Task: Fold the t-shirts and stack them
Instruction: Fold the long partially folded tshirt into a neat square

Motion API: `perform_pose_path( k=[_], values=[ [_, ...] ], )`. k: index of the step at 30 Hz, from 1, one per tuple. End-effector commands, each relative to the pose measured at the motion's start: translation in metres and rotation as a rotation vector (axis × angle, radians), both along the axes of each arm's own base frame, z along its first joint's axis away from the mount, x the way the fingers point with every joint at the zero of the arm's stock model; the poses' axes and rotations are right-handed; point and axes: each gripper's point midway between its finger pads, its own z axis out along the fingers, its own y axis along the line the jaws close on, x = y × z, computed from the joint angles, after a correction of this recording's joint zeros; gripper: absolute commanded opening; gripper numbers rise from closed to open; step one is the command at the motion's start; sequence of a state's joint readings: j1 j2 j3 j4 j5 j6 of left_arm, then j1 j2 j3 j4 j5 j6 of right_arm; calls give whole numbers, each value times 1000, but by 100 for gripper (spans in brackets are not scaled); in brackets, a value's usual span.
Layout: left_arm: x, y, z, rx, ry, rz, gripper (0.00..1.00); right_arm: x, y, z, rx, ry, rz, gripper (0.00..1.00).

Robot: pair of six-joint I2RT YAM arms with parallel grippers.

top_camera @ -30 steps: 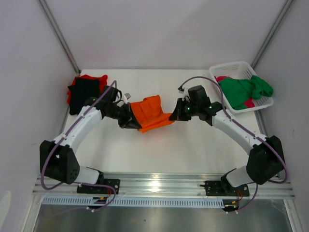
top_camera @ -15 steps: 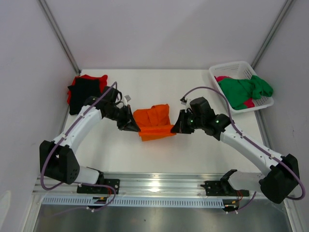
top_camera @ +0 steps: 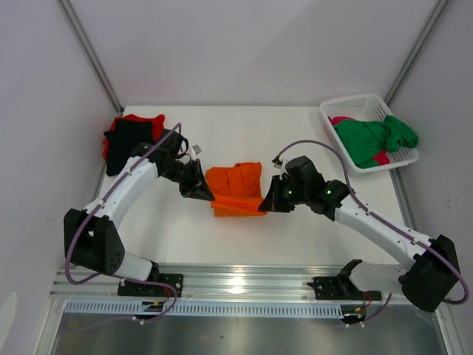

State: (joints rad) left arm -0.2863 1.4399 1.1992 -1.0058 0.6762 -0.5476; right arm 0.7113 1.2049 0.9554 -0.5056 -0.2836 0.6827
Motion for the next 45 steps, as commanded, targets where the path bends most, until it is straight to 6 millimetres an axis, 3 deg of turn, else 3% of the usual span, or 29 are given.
perform_pose_path(
  k=[1, 6, 18, 24, 35, 45],
  values=[
    [11, 2, 8, 19, -68, -3, 0, 3, 0, -8, -27, 0, -11, 0],
    [15, 2, 8, 20, -65, -5, 1, 10, 8, -19, -41, 10, 13, 0],
    [25, 5, -1, 58, -59, 0, 1, 10, 18, -16, -16, 1, 19, 0],
    [32, 4, -2, 61, -50, -5, 1, 21, 21, -17, -39, -21, 31, 0],
    [45, -1, -8, 60, -21, -12, 1, 56, 23, -20, -70, -52, 32, 0],
    [59, -3, -5, 59, -9, -16, 1, 105, 11, -7, -81, -104, 1, 0]
  ],
)
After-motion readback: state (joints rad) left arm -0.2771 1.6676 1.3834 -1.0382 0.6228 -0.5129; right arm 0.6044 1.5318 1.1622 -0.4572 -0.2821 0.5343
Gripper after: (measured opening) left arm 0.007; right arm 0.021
